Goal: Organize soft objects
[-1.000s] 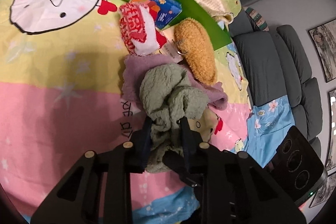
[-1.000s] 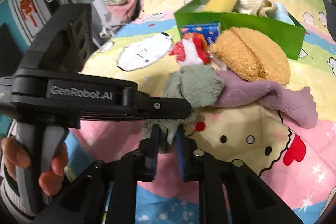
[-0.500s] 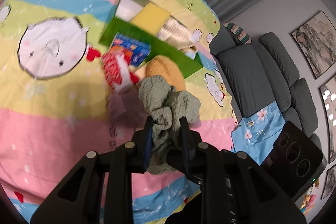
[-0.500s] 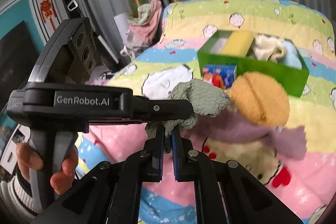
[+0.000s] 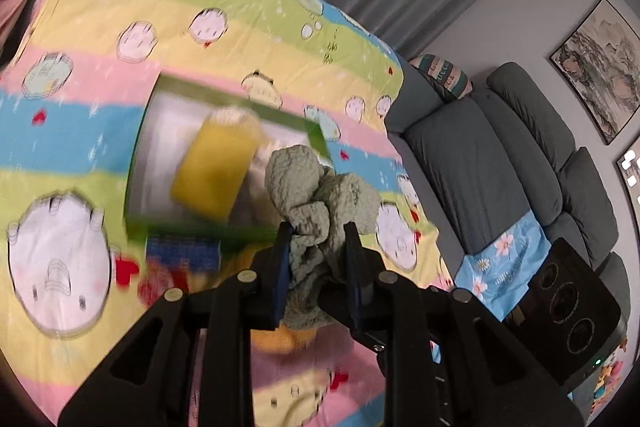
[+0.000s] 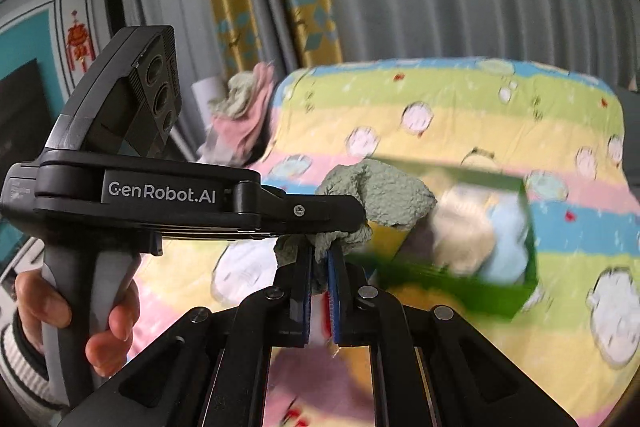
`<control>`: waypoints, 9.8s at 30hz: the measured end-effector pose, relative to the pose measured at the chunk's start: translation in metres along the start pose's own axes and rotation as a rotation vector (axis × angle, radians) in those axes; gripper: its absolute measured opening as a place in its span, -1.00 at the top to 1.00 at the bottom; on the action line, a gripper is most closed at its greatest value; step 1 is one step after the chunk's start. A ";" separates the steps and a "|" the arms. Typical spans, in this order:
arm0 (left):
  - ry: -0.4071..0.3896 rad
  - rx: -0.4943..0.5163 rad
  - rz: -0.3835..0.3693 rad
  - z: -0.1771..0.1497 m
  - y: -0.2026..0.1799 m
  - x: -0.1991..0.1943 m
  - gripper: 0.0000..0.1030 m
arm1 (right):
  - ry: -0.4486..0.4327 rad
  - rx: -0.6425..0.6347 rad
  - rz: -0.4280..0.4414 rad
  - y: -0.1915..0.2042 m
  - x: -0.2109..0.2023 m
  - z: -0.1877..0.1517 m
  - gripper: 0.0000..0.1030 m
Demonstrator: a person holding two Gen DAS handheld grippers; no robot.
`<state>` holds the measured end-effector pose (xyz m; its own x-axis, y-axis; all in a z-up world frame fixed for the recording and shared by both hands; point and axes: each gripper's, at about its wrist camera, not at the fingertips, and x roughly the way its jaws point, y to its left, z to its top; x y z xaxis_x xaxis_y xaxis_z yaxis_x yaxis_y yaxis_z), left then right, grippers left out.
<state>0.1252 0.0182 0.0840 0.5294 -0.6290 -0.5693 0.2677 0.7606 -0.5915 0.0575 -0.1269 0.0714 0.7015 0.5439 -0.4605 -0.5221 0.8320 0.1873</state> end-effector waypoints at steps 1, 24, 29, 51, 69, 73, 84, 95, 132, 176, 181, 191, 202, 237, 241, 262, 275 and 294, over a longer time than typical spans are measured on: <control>-0.001 0.007 0.005 0.012 -0.003 0.006 0.56 | -0.006 0.003 -0.005 -0.007 0.004 0.009 0.84; 0.100 -0.024 0.287 0.079 0.044 0.140 -0.60 | 0.212 0.040 -0.198 -0.105 0.125 0.027 0.47; 0.082 0.004 0.322 0.073 0.040 0.126 -0.67 | 0.163 0.034 -0.197 -0.103 0.097 0.025 -0.02; -0.077 0.251 0.536 -0.041 -0.028 0.025 -0.98 | 0.045 0.082 -0.279 -0.059 -0.038 -0.038 -0.45; 0.032 0.098 0.255 -0.063 0.024 0.019 -0.98 | 0.086 0.161 -0.340 -0.067 -0.047 -0.086 -0.47; 0.042 0.011 0.213 -0.061 0.045 0.015 -0.98 | 0.099 0.159 -0.329 -0.073 -0.045 -0.094 -0.47; 0.140 -0.061 -0.007 -0.070 0.040 0.047 -0.97 | 0.172 0.184 -0.232 -0.088 -0.018 -0.111 -0.47; 0.182 -0.101 -0.093 -0.073 0.041 0.067 -0.91 | 0.219 0.222 -0.148 -0.103 0.017 -0.111 -0.47; 0.175 -0.118 -0.058 -0.072 0.052 0.068 0.38 | 0.233 0.141 -0.038 -0.088 0.043 -0.093 0.64; 0.012 -0.062 0.159 0.087 0.057 0.079 0.31 | 0.096 -0.029 -0.147 -0.082 0.116 0.056 0.64; 0.046 -0.096 0.209 0.086 0.079 0.102 0.29 | 0.169 -0.032 -0.153 -0.092 0.148 0.047 0.64; 0.078 -0.131 0.308 0.083 0.099 0.117 -0.38 | 0.254 -0.025 -0.205 -0.099 0.178 0.042 0.39; 0.016 -0.056 0.289 0.059 0.054 0.061 -0.82 | 0.103 0.048 -0.201 -0.096 0.076 0.031 -0.20; -0.062 0.023 0.314 -0.134 -0.014 -0.049 -0.98 | 0.080 0.249 -0.174 -0.076 -0.080 -0.125 -0.23; -0.040 -0.021 0.304 -0.135 0.000 -0.044 -0.98 | 0.102 0.281 -0.169 -0.085 -0.075 -0.134 -0.23; 0.182 -0.169 0.246 -0.128 0.055 0.044 -0.97 | 0.214 0.276 -0.125 -0.100 -0.026 -0.149 -0.23; 0.184 -0.180 0.209 -0.125 0.064 0.058 -0.78 | 0.242 0.271 -0.091 -0.099 0.000 -0.151 -0.23; 0.132 -0.091 0.270 -0.139 0.049 0.047 0.65 | 0.192 0.199 -0.012 -0.068 -0.002 -0.143 0.70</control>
<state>0.0508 0.0038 -0.0510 0.4610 -0.4260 -0.7785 0.0547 0.8892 -0.4542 0.0223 -0.2002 -0.0648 0.5921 0.5194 -0.6162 -0.3957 0.8535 0.3391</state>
